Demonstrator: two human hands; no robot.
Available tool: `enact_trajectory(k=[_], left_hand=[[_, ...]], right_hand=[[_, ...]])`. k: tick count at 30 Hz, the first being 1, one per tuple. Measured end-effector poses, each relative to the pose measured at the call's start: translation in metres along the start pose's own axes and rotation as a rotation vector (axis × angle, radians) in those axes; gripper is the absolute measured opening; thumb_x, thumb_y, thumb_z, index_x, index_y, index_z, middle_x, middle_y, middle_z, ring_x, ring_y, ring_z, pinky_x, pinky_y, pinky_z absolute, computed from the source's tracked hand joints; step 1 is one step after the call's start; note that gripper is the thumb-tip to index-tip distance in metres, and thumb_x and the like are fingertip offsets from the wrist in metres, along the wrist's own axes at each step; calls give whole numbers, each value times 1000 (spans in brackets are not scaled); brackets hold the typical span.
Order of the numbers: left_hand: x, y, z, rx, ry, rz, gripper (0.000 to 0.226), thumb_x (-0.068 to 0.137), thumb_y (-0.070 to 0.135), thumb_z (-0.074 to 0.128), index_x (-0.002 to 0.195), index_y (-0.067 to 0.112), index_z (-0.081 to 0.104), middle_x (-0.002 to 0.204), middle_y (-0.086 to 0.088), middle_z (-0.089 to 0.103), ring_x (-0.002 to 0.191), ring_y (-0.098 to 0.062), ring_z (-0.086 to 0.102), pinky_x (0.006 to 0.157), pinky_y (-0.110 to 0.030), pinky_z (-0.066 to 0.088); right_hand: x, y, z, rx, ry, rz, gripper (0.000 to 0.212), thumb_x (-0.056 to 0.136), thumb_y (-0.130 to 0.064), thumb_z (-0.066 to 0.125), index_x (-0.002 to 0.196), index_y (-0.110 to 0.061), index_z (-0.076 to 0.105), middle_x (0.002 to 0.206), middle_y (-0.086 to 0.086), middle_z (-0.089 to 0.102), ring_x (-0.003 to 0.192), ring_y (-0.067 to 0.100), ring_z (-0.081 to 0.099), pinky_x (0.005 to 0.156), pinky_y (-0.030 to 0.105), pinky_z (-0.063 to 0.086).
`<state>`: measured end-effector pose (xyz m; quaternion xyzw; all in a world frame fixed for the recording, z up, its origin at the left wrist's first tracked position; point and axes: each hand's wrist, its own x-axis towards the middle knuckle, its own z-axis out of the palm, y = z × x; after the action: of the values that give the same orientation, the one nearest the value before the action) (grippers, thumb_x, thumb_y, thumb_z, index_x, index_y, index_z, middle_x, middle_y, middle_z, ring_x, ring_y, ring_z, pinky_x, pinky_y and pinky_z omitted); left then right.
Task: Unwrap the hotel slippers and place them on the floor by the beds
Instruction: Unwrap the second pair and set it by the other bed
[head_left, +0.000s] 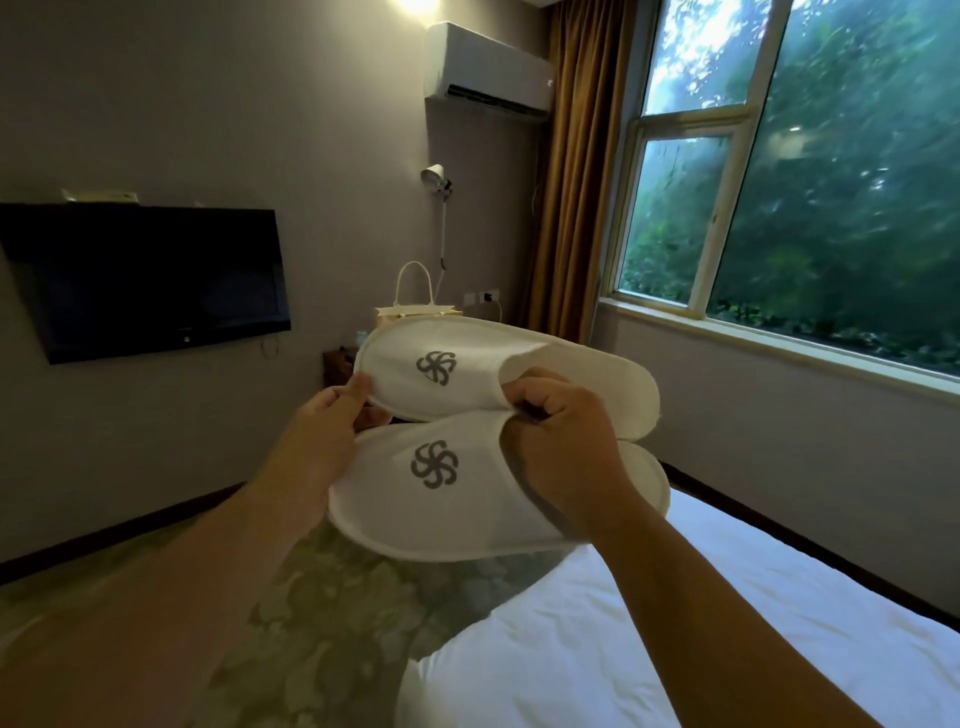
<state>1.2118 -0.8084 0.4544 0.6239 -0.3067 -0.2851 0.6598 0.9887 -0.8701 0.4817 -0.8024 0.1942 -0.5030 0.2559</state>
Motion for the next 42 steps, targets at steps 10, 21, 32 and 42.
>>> enact_trajectory(k=[10, 21, 32, 42], left_hand=[[119, -15, 11, 48, 6, -9, 38, 95, 55, 54, 88, 21, 70, 76, 2, 76, 65, -16, 74, 49, -30, 55], [296, -43, 16, 74, -182, -62, 35, 94, 58, 53, 97, 28, 69, 79, 6, 77, 67, -17, 75, 52, -33, 56], [423, -50, 80, 86, -379, -65, 35, 95, 56, 53, 95, 27, 71, 87, 3, 78, 83, -23, 74, 70, -41, 54], [535, -72, 189, 147, -505, -72, 33, 97, 55, 49, 98, 28, 68, 76, 12, 76, 61, -10, 73, 43, -23, 51]], right_hand=[[81, 92, 45, 12, -31, 34, 23, 84, -10, 70, 90, -32, 71, 84, -30, 67, 88, -7, 63, 78, 9, 50], [169, 178, 127, -18, 68, 171, 30, 79, -10, 69, 85, -39, 71, 88, -26, 71, 89, -4, 66, 76, 11, 53], [235, 245, 142, -221, 238, 256, 38, 79, -4, 65, 76, -42, 67, 79, -30, 67, 81, -6, 63, 69, 6, 49], [287, 367, 118, -247, 379, 385, 31, 80, 4, 64, 83, -26, 72, 82, -19, 67, 80, -8, 62, 73, 7, 49]])
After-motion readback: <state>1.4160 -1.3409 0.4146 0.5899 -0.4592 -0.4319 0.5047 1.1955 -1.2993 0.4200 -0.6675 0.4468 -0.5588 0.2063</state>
